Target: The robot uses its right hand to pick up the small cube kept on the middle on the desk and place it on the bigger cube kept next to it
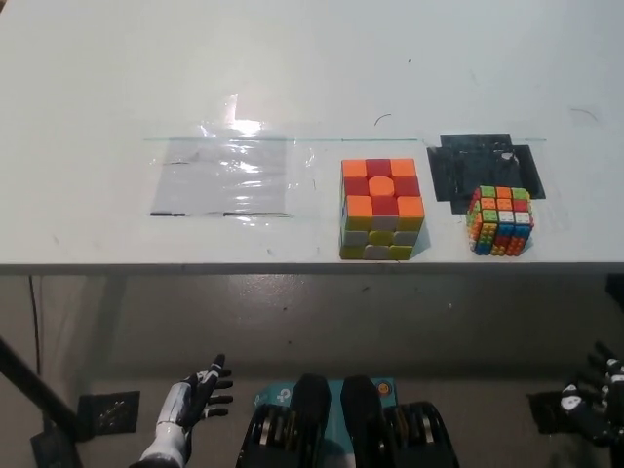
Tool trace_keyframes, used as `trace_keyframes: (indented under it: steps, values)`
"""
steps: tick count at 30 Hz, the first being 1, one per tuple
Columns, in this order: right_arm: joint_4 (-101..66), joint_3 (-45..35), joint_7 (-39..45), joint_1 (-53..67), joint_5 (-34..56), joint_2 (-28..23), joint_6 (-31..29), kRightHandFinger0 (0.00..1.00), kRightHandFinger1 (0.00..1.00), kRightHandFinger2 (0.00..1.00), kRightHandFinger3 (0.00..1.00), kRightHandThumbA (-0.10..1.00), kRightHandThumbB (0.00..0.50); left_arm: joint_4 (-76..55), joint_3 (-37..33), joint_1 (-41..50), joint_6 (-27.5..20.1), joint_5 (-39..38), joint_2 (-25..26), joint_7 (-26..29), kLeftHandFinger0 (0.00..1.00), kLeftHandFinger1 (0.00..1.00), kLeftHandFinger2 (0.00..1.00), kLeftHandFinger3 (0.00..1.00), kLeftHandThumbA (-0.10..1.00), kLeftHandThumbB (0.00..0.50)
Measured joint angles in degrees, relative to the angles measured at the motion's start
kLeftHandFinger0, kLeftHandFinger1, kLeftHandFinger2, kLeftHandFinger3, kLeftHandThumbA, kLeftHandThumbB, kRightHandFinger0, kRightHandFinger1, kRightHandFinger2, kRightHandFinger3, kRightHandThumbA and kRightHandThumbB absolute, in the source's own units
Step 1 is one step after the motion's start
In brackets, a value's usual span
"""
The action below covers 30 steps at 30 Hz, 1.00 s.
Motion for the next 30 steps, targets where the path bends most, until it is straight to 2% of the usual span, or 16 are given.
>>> trace_keyframes:
  steps: [1,2,6,9,12,15,18,19,21,22,23,24,25,26,28,30]
  values:
    - [-1.39,-0.26,0.09,0.18,0.06,-0.07,0.46,0.9,1.0,1.0,1.0,0.31,0.127,0.0,0.0,0.0,-0.01,0.0,0.03,0.04,0.72,0.66,0.68,0.62,0.77,0.127]
    - [-3.41,-0.77,0.16,0.43,0.15,-0.08,1.19,1.0,1.0,1.0,1.0,0.35,0.131,0.0,-0.01,-0.01,-0.03,0.0,0.05,0.06,0.67,0.62,0.65,0.61,0.73,0.14]
    - [-10.16,-2.28,0.6,0.69,0.43,-0.88,4.25,1.0,1.0,1.0,1.0,0.39,0.166,-0.21,0.2,0.0,-0.01,-0.1,0.06,0.11,0.63,0.58,0.61,0.58,0.72,0.128]
    - [-15.33,-4.15,1.22,0.66,1.35,-1.63,6.57,0.88,1.0,1.0,1.0,0.4,0.201,-0.38,0.25,0.0,-0.03,-0.1,0.06,0.36,0.66,0.6,0.62,0.59,0.73,0.129]
    - [-18.8,-5.48,1.75,0.67,1.59,-2.1,7.67,0.94,1.0,1.0,1.0,0.45,0.226,-0.31,0.28,0.01,-0.06,-0.12,0.09,0.43,0.69,0.63,0.66,0.62,0.76,0.137]
    - [-23.79,-6.25,2.77,0.63,1.6,-2.69,8.65,0.86,1.0,1.0,1.0,0.42,0.237,-0.31,0.25,0.02,-0.03,-0.09,0.19,0.58,0.72,0.65,0.66,0.6,0.74,0.122]
    - [-27.12,-6.43,3.63,0.45,1.57,-2.97,9.14,0.77,0.9,1.0,1.0,0.39,0.237,-0.3,0.24,0.04,-0.03,-0.07,0.3,0.64,0.73,0.65,0.67,0.62,0.75,0.122]
    - [-27.97,-6.43,3.86,0.3,1.57,-3.06,9.22,0.73,0.79,1.0,1.0,0.33,0.226,-0.31,0.24,0.04,-0.03,-0.07,0.32,0.68,0.64,0.59,0.63,0.58,0.74,0.122]
    - [-30.5,-6.15,4.15,-0.35,1.36,-3.55,9.44,0.74,0.76,0.95,1.0,0.32,0.214,-0.4,0.24,0.08,0.01,-0.1,0.37,0.69,0.64,0.59,0.63,0.57,0.74,0.117]
    - [-31.62,-5.89,4.22,-0.82,1.23,-3.87,9.5,0.75,0.77,0.94,1.0,0.33,0.219,-0.43,0.24,0.09,0.06,-0.1,0.41,0.69,0.68,0.63,0.67,0.6,0.75,0.115]
    - [-33.18,-5.48,4.36,-1.56,1.02,-4.29,9.6,0.85,0.9,1.0,1.0,0.37,0.227,-0.45,0.22,0.08,0.07,-0.08,0.44,0.69,0.69,0.64,0.69,0.63,0.76,0.113]
    - [-34.09,-5.06,4.53,-2.29,0.64,-4.61,9.69,0.86,0.91,1.0,1.0,0.38,0.227,-0.45,0.19,0.08,0.07,-0.06,0.47,0.69,0.7,0.64,0.69,0.63,0.76,0.113]
    - [-35.1,-4.58,4.75,-3.25,0.02,-5.04,9.77,0.94,1.0,1.0,1.0,0.42,0.245,-0.44,0.16,0.09,0.06,-0.04,0.53,0.69,0.7,0.64,0.69,0.64,0.76,0.106]
    - [-35.82,-3.98,4.94,-4.39,-0.68,-5.51,9.8,1.0,1.0,1.0,1.0,0.47,0.262,-0.44,0.13,0.09,0.06,-0.04,0.58,0.69,0.7,0.64,0.69,0.64,0.76,0.113]
    - [-36.11,-2.18,5.45,-7.03,-2.48,-6.99,9.86,1.0,1.0,1.0,1.0,0.49,0.318,-0.4,0.13,0.08,0.06,-0.06,0.67,0.68,0.67,0.6,0.63,0.6,0.76,0.125]
    - [-35.3,-0.4,6.39,-9.93,-4.11,-9.14,9.91,1.0,1.0,1.0,1.0,0.49,0.319,-0.4,0.13,0.08,0.06,-0.07,0.78,0.68,0.66,0.6,0.63,0.6,0.76,0.126]
